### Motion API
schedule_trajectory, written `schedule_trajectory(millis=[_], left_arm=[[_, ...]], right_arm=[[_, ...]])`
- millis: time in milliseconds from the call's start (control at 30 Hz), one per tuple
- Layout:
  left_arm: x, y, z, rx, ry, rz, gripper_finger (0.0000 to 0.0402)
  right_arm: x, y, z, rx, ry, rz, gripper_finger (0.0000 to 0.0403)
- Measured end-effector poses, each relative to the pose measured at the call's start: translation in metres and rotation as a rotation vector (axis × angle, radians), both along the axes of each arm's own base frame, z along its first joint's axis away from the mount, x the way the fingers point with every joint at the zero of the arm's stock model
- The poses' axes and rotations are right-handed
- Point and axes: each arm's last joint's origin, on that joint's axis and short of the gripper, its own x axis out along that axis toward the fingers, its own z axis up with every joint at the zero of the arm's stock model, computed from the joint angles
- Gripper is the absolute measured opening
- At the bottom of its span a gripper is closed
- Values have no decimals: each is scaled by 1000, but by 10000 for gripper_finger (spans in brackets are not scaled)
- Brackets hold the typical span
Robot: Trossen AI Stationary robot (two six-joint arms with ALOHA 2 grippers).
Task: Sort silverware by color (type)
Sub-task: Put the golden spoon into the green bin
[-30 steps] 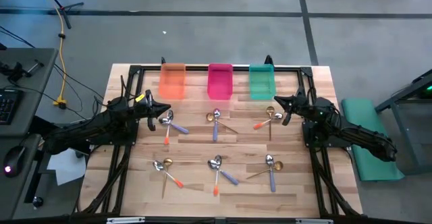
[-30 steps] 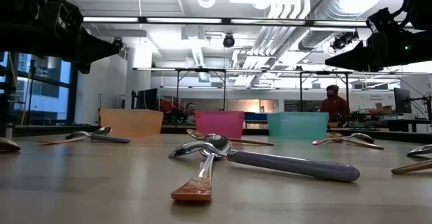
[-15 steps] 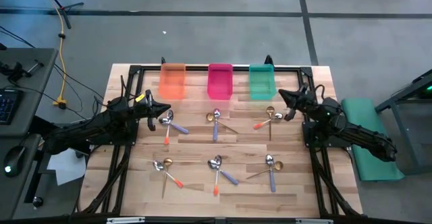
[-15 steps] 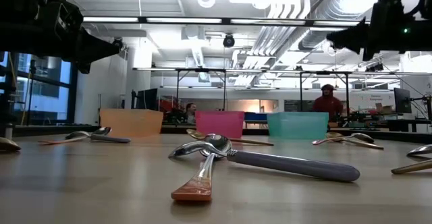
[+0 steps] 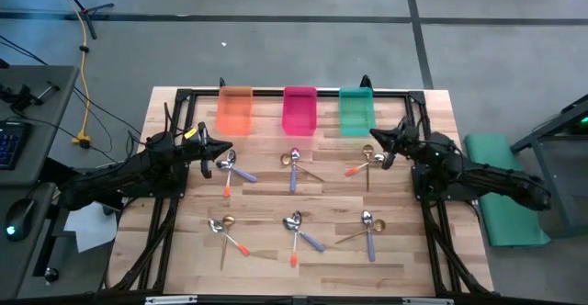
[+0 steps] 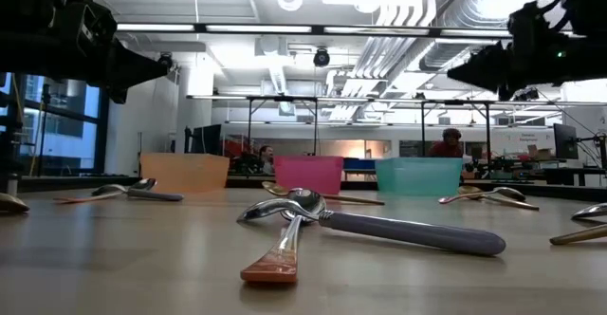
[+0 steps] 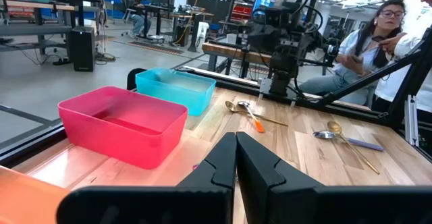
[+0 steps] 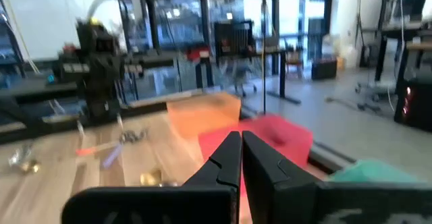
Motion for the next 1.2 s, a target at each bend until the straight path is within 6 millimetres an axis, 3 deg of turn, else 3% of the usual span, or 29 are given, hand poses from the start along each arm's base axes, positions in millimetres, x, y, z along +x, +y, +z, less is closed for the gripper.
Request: schedule_trajectory(millis=[567, 900, 1067, 1200], left_arm=[[0, 0, 0, 0, 0, 0, 3], [0, 0, 0, 0, 0, 0, 3], [0, 0, 0, 0, 1, 0, 3], [0, 0, 0, 0, 0, 0, 3]], right_arm=[[60, 16, -13, 188, 280, -20, 0], [134, 27, 1, 115, 376, 126, 0], [172, 25, -7, 155, 435, 116, 8], [197, 21, -21, 234, 505, 88, 47]])
